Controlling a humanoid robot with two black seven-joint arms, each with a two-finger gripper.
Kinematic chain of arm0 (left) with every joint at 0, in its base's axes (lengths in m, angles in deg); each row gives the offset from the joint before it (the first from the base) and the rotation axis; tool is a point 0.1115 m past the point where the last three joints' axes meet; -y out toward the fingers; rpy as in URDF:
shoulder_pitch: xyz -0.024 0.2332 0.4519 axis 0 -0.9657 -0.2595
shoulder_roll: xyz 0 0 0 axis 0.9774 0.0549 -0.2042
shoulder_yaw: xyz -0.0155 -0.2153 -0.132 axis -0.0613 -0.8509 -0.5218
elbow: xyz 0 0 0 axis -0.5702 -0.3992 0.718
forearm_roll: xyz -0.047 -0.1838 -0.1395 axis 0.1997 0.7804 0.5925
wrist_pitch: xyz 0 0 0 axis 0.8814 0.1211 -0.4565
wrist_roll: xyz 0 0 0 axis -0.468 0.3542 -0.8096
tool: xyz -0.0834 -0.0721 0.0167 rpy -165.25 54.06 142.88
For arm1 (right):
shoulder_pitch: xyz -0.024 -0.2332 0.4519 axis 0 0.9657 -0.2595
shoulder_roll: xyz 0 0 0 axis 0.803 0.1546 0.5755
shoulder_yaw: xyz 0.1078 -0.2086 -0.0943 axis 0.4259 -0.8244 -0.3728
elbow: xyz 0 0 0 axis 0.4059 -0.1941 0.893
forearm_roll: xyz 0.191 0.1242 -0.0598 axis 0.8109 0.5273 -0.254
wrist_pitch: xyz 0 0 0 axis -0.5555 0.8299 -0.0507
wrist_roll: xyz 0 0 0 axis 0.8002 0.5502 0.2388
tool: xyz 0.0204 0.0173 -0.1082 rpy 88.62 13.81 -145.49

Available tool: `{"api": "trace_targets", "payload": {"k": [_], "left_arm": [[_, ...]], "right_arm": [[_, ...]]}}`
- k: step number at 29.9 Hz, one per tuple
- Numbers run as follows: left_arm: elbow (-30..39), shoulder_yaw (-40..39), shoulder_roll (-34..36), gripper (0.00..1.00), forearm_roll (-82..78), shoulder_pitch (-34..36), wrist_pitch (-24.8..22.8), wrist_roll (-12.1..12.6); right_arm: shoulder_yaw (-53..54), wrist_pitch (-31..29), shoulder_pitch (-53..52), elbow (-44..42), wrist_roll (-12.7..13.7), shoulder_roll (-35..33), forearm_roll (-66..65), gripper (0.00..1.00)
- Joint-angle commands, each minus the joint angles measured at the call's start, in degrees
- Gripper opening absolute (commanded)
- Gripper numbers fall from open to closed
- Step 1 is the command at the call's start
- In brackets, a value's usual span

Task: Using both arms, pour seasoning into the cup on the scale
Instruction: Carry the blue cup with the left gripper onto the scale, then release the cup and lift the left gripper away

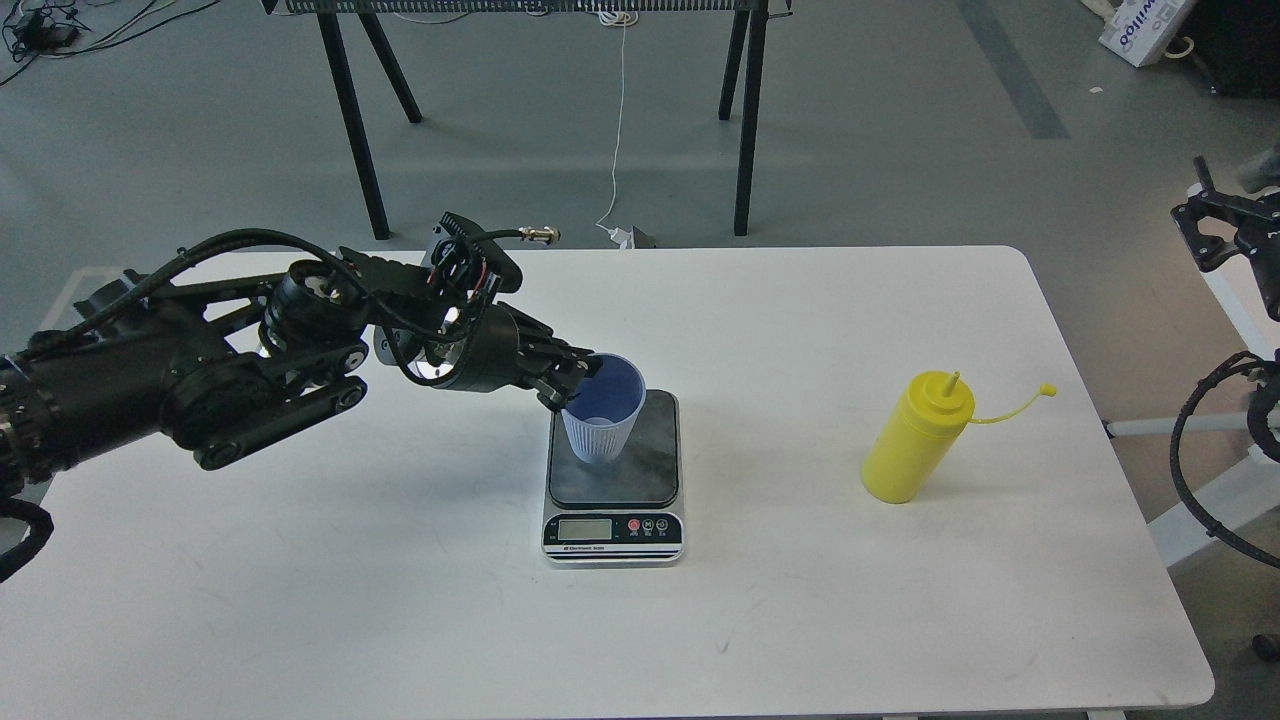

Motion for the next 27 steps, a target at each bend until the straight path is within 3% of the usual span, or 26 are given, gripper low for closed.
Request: {"api": "trace_targets", "payload": {"k": [1, 9, 12, 17, 23, 27], "left_arm": [[0.0, 0.0, -0.1, 0.13, 0.1, 0.0, -0.1, 0.7], [-0.5, 0.1, -2.0, 0.24, 0.2, -0.2, 0.0, 1.7], [-0.5, 0.1, -2.0, 0.38, 0.5, -0.1, 0.1, 1.7], [-0.5, -1.1, -1.1, 0.71, 2.3, 0.0, 0.9, 1.6], [-0.8, -1.5, 0.5, 0.78, 7.1, 0.2, 1.6, 1.6], [-0.7, -5.1, 1.8, 0.80, 13.3, 0.5, 1.5, 1.5]], "right_arm": [[0.0, 0.0, 0.5, 0.3, 0.0, 0.0, 0.0, 0.99], [0.1, 0.0, 0.5, 0.3, 0.0, 0.0, 0.0, 0.99], [0.0, 0.0, 0.5, 0.3, 0.0, 0.0, -0.1, 0.99], [-0.1, 0.0, 1.6, 1.7, 0.1, -0.7, -0.1, 0.99], [0.0, 0.0, 3.9, 3.5, 0.1, -2.7, -0.1, 0.99], [0.1, 0.0, 9.3, 10.1, 0.0, -7.6, 0.2, 0.99]]}}
